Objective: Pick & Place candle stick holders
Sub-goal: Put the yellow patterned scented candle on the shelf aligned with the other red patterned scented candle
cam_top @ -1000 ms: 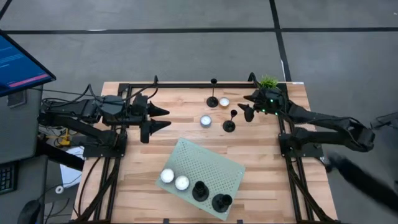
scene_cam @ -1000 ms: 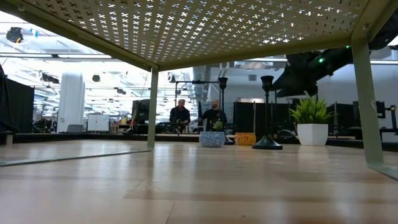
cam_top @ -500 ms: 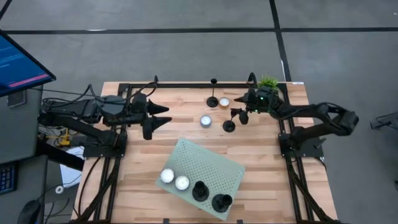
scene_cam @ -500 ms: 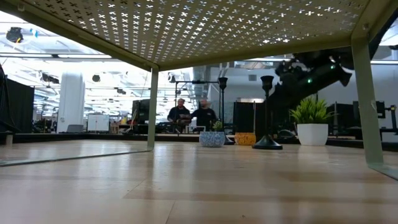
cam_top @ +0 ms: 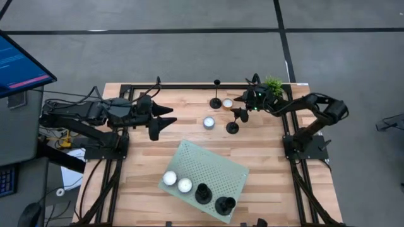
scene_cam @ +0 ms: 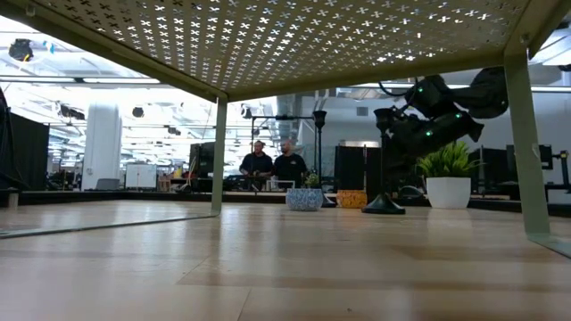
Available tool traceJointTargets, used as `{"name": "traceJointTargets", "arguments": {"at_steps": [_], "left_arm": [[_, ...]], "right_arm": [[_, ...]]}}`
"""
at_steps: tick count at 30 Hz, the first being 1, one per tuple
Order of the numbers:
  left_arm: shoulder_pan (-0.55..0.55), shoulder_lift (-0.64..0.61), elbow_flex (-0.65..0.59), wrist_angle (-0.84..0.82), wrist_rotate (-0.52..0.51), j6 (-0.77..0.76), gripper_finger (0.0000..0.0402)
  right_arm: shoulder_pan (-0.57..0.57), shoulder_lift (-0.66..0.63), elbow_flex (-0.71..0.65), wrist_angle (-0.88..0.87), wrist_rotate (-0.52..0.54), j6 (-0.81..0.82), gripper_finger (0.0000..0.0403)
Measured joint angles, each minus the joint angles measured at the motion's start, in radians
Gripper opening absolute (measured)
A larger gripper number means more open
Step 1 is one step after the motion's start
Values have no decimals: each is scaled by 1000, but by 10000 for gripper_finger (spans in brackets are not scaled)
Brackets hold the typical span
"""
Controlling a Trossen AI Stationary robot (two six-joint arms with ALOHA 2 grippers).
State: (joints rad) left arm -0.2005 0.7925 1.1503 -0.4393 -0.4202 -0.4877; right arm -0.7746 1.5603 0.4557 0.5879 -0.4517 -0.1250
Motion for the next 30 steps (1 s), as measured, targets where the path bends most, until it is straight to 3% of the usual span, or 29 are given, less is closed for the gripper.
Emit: {"name": "traceJointTargets", "arguments": {"at_steps": [7, 13, 21, 30], "left_arm": [[0, 10, 0, -1, -25, 0, 253], [0, 23, -1, 0, -44, -4, 253], [0, 36, -1, -1, -55, -8, 253], [0, 36, -1, -1, -67, -11, 253]], "right_arm": [[-1, 11, 22, -1, 11, -71, 376], [-6, 20, 37, -10, 41, -84, 378], [-14, 146, 99, -30, 36, -97, 378], [-13, 198, 168, -42, 31, -118, 378]]}}
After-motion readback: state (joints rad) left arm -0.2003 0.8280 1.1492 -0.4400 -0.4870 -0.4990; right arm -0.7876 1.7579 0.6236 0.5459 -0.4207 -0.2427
